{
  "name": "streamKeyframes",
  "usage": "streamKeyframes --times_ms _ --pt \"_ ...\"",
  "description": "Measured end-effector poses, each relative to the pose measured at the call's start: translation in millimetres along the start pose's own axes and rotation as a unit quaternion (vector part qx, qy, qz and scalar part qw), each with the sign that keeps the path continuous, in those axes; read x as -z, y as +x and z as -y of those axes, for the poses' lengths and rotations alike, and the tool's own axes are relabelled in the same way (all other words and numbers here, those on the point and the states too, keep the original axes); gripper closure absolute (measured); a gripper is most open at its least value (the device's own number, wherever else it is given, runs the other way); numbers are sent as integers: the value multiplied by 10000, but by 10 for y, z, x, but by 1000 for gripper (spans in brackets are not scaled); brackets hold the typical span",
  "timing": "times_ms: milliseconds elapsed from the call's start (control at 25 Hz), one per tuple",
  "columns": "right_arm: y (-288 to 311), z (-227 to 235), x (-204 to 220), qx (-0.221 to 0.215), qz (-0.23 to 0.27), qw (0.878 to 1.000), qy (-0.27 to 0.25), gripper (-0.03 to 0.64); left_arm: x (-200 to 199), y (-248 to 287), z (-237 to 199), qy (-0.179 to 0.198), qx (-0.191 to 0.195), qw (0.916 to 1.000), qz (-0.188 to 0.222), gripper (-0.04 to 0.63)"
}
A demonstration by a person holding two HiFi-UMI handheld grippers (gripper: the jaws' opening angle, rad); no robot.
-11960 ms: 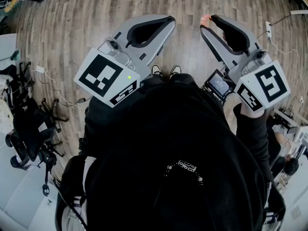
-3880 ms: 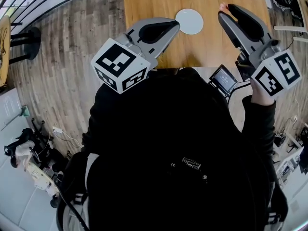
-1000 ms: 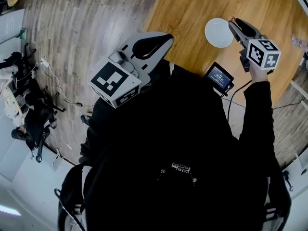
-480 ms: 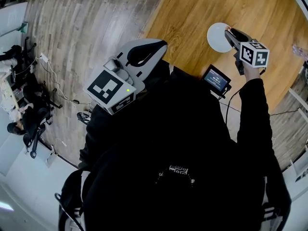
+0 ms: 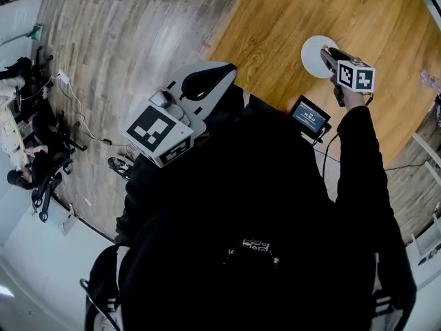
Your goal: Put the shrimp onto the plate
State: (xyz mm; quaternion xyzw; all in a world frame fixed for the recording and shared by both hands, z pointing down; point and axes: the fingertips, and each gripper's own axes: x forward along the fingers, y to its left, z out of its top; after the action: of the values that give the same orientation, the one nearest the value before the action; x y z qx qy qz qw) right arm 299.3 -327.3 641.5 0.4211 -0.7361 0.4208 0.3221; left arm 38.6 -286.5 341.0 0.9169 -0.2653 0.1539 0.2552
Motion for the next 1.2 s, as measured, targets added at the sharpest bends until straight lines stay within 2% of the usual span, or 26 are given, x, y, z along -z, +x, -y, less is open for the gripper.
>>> streamKeyframes --times_ms 440,920,1200 --pt "209 89 235 280 -455 9984 -204 463 49 -57 -2 -44 -53 10000 0 591" --pt "321 90 330 351 -727 9959 -407 462 28 -122 21 -16 -98 10000 9 591" --pt "236 2 261 397 -702 9958 -428 460 -60 -205 43 -48 -80 10000 26 589"
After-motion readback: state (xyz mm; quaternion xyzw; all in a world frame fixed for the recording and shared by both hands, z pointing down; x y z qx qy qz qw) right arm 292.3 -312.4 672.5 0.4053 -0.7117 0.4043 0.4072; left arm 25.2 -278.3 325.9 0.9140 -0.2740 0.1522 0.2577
